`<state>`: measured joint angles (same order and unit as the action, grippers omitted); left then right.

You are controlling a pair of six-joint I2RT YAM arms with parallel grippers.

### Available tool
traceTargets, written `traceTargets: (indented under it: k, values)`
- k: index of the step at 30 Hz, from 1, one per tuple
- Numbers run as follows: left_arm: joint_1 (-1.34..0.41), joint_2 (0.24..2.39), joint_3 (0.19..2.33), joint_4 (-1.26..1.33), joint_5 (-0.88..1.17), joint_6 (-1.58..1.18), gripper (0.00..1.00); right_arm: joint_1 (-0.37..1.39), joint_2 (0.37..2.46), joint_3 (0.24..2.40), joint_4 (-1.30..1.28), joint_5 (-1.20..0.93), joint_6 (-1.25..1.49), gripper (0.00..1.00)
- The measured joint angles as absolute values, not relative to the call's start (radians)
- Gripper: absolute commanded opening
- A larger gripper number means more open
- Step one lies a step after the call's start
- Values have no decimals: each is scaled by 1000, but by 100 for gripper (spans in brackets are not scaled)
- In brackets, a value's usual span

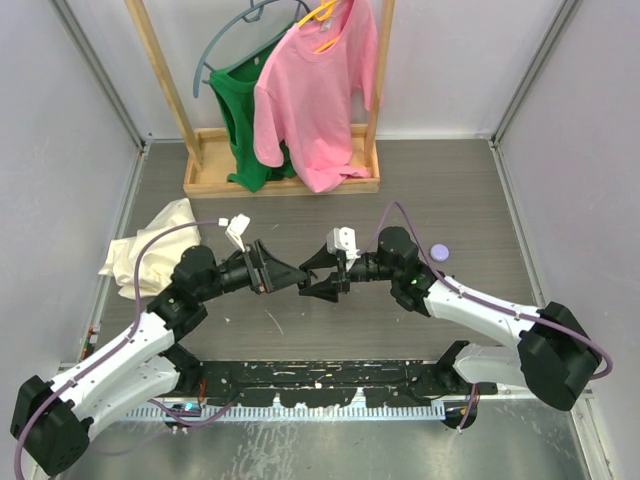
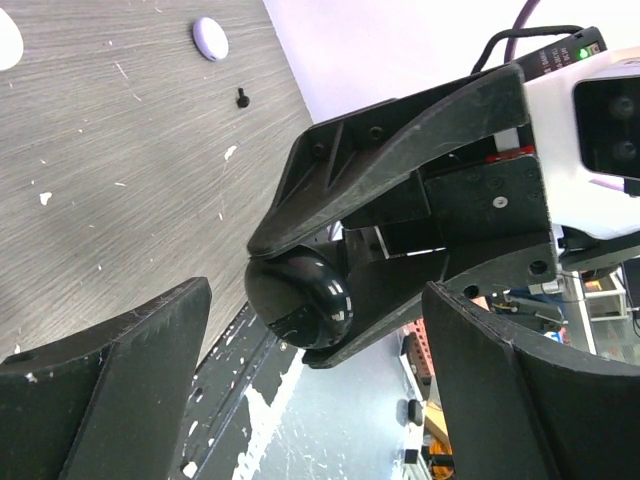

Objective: Insert the wireless bluetooth earbuds into the charging case
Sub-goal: Pick up the charging case at the center of the board.

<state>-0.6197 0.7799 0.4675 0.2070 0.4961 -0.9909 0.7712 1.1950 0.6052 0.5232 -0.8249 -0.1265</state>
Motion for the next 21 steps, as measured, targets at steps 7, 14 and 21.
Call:
traceTargets:
  k: [7,14,21]
  values:
    - [-620,796,448,260,517,-1034,81,771,1178,605,577,-834,-118,51]
    - [-619,807,439,311,534,-1064,75,771,1178,596,626,-842,-97,52]
    - [-619,818,428,360,548,-1092,69,771,1178,591,662,-856,-78,53]
